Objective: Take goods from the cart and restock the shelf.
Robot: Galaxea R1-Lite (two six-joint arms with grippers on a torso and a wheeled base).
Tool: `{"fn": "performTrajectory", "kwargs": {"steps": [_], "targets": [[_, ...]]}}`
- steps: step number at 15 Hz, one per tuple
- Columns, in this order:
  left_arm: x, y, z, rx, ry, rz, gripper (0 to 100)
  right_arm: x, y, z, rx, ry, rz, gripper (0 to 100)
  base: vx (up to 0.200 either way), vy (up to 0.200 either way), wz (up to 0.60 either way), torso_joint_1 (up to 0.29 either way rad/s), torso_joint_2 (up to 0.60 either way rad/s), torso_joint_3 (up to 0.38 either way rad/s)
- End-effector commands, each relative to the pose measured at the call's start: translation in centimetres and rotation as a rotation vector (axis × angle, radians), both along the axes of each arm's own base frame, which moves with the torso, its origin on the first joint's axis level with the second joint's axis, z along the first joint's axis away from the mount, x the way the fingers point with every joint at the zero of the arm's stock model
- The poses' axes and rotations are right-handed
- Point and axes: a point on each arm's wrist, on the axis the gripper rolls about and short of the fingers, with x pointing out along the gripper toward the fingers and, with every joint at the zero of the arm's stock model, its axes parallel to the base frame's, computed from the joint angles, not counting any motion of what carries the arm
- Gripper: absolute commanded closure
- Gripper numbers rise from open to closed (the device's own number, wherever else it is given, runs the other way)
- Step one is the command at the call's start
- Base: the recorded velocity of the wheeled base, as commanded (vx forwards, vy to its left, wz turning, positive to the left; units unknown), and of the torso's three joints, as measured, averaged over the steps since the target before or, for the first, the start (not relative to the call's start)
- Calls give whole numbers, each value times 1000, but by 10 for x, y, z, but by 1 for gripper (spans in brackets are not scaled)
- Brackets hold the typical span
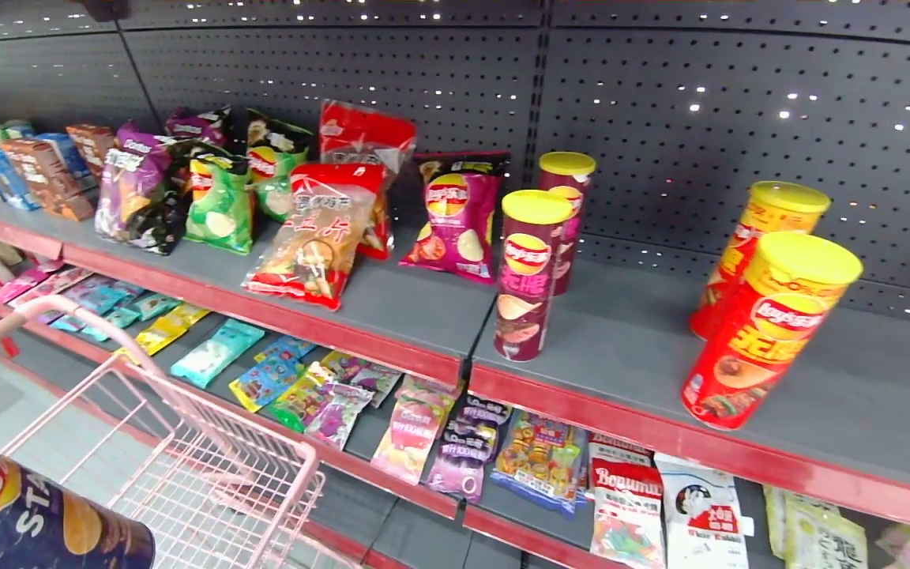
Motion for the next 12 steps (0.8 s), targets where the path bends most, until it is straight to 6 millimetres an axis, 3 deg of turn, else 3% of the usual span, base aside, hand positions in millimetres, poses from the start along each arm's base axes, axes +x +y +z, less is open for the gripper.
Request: {"fn": "performTrajectory", "kwargs": {"steps": [1, 9, 12], "targets": [[0, 0, 0, 0, 2, 2, 100, 0, 0, 0, -1, 0, 1, 0, 0, 0, -600, -2, 7, 2], [0, 0, -1, 68, -11, -6, 100, 0, 0, 0, -1, 0, 1, 0, 0, 0, -600, 2, -2, 1], [1, 0, 0, 81, -11, -2, 100, 0, 0, 0, -1, 0, 1, 0, 0, 0, 0, 0, 0, 0]]}}
